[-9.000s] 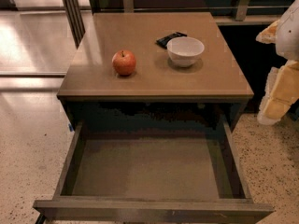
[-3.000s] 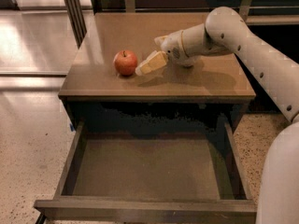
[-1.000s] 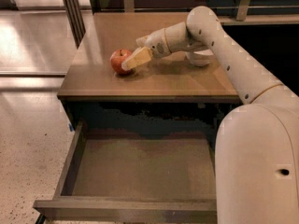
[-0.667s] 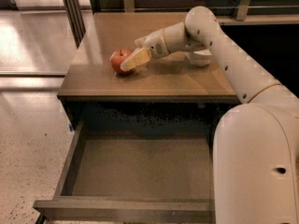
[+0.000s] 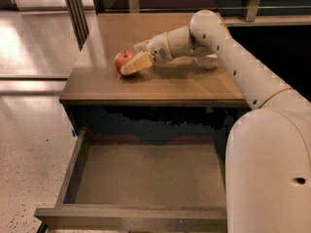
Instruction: Place apple into top drawer
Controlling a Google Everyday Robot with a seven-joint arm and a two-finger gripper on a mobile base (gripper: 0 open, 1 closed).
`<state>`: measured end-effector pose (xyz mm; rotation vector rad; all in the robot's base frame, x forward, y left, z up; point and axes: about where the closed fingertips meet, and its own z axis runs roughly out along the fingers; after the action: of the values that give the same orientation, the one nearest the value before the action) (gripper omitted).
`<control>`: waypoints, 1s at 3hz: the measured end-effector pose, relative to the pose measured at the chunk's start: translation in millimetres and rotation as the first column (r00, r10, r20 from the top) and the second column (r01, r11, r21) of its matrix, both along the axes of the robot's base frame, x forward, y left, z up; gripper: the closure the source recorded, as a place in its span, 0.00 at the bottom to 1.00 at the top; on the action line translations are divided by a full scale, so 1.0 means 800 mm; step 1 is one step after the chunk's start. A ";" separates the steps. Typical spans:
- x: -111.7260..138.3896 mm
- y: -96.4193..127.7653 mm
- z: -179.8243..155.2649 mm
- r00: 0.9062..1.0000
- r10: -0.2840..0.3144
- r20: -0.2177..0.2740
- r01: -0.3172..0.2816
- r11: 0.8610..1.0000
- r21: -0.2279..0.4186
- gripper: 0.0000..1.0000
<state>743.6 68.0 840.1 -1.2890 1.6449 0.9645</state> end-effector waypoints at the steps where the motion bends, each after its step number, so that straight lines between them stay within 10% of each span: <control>1: 0.000 0.000 0.000 1.000 0.000 0.001 0.000 1.000 0.000 0.42; 3: 0.000 0.000 0.000 1.000 0.000 0.001 0.000 1.000 0.000 0.88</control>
Offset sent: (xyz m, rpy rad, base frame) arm -0.0002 0.0002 0.0000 0.0004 -0.0007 0.0001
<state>743.4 68.3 840.0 -1.2891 1.6441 0.9644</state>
